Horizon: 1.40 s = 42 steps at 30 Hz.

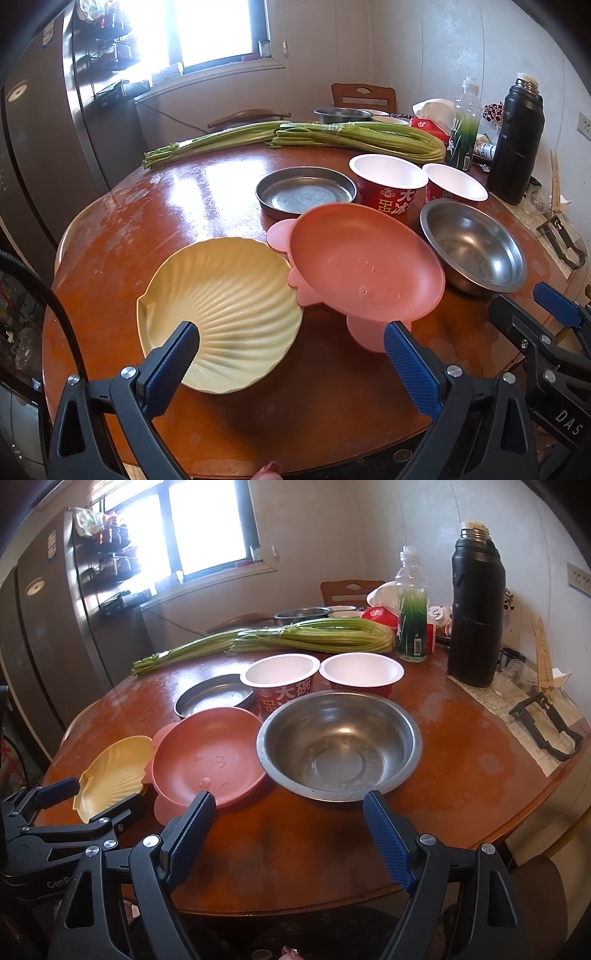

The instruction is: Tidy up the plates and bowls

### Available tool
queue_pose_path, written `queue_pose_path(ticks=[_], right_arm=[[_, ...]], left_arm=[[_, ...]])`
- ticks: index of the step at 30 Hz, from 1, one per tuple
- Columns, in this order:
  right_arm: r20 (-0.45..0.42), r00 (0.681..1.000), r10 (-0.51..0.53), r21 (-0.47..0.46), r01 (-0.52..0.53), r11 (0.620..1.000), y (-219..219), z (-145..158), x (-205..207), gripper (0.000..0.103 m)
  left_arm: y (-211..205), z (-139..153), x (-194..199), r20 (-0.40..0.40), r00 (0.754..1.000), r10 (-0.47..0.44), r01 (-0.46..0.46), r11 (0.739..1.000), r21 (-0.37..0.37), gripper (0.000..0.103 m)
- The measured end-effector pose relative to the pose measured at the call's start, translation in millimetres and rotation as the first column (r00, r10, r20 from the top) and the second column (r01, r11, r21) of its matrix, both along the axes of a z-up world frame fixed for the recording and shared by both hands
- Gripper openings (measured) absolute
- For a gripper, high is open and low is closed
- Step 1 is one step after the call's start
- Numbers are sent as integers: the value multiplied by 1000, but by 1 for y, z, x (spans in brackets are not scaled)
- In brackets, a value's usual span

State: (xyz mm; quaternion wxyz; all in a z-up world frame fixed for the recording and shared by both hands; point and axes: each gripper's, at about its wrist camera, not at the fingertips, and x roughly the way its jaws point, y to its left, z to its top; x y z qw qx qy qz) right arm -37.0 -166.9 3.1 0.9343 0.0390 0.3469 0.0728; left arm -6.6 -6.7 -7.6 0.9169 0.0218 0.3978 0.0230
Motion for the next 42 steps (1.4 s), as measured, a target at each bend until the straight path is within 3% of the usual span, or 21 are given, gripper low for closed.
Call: queue_pose_path(ticks=[30, 42], right_arm=[[-2, 1000, 21, -14, -21, 1000, 7, 0, -3, 83], [6, 997, 74, -1, -74, 997, 17, 3, -5, 83]], left_arm=[[5, 1, -3, 7, 1000, 9, -9, 1000, -11, 101], [16, 7, -9, 30, 999, 36, -36, 999, -15, 101]])
